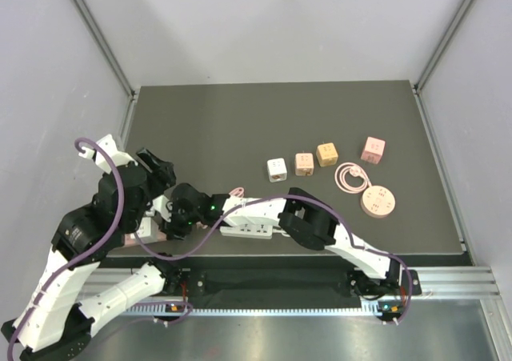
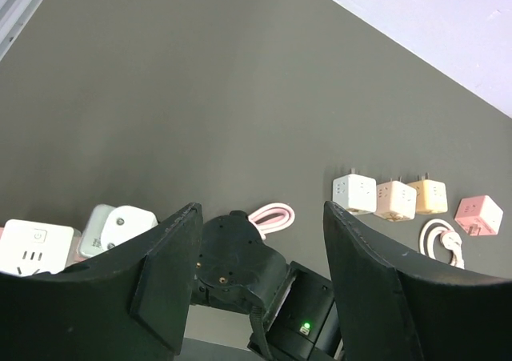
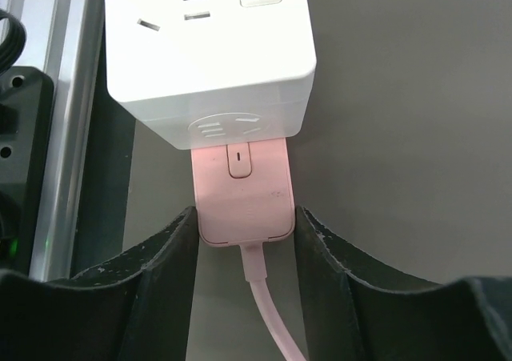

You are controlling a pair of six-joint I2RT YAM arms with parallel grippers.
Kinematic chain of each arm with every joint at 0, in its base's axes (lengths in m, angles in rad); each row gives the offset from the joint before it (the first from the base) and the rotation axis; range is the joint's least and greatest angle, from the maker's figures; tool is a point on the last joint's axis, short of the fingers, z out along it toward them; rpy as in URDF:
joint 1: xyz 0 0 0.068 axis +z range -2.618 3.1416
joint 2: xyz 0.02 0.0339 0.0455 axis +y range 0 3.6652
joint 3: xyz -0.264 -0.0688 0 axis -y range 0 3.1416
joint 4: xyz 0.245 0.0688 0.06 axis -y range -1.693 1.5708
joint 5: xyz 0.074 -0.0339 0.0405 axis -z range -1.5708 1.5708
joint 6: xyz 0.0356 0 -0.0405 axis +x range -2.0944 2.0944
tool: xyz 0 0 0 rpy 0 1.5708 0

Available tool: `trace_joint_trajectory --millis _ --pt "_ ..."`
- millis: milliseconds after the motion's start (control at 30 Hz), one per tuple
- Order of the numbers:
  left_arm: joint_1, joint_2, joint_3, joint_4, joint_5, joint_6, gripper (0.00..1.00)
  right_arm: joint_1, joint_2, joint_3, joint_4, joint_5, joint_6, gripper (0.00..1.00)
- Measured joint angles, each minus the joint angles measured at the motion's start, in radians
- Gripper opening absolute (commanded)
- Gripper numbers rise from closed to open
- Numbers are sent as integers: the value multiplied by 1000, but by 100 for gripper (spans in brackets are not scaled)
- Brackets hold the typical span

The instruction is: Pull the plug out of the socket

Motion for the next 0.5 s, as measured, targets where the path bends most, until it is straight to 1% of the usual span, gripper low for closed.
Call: trace_joint_trajectory --millis 67,167,233,267,300,367,500 --pt "0 0 0 0 4 0 67 0 14 32 -23 4 1 17" --pt "0 4 0 0 8 3 67 0 46 96 -58 11 1 18" --pt "0 9 0 1 11 6 67 0 55 116 -72 18 1 15" --pt "0 11 0 1 12 8 67 2 57 120 -76 22 1 12" --pt "0 13 0 2 14 9 67 2 58 120 -75 27 2 6" --pt "0 15 0 2 16 11 67 3 58 120 -75 40 5 3" --pt "0 15 -2 2 16 12 67 3 58 118 -66 61 24 3"
